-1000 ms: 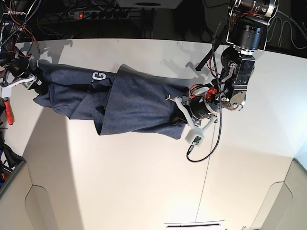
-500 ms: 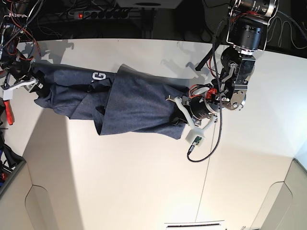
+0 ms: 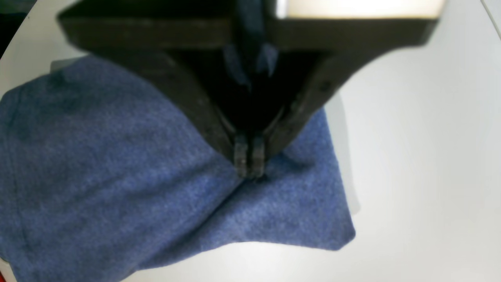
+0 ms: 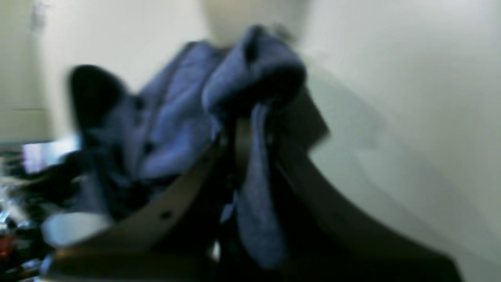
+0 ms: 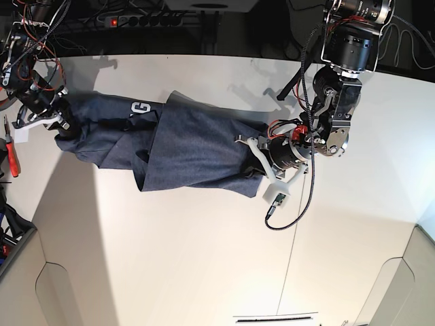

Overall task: Layout the t-shirt on the table in an organized manner, then fold the t-shirt properly
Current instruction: 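Grasp the strip end near the 'HUG' print with the right gripper, then fold the right-held end over toward the left gripper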

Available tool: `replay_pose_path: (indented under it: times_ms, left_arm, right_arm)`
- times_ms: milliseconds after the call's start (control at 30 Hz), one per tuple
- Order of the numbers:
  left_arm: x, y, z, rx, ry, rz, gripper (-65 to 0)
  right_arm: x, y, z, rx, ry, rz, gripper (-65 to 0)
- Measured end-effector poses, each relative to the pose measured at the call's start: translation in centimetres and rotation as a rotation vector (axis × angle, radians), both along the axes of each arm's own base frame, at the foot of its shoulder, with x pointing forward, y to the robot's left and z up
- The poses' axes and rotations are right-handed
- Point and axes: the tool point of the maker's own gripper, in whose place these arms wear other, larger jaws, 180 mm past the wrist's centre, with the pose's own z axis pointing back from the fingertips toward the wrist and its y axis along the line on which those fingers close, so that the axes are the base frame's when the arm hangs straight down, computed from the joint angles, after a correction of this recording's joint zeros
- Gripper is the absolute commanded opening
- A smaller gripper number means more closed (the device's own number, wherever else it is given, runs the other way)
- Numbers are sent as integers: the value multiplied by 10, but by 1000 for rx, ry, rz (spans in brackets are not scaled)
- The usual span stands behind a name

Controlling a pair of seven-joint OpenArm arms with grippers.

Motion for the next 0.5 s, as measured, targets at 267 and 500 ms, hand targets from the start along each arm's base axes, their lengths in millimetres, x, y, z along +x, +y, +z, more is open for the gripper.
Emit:
replay_pose_path:
  times_ms: [267,500]
  left_arm:
    - [0,1,0,0,3,0,-650]
    - [-1,0,-1,-5,5,2,-650]
  right_arm:
    - [10,21,29,-7,-79,73,-650]
    - [31,58,83,-61,-240,163,-650]
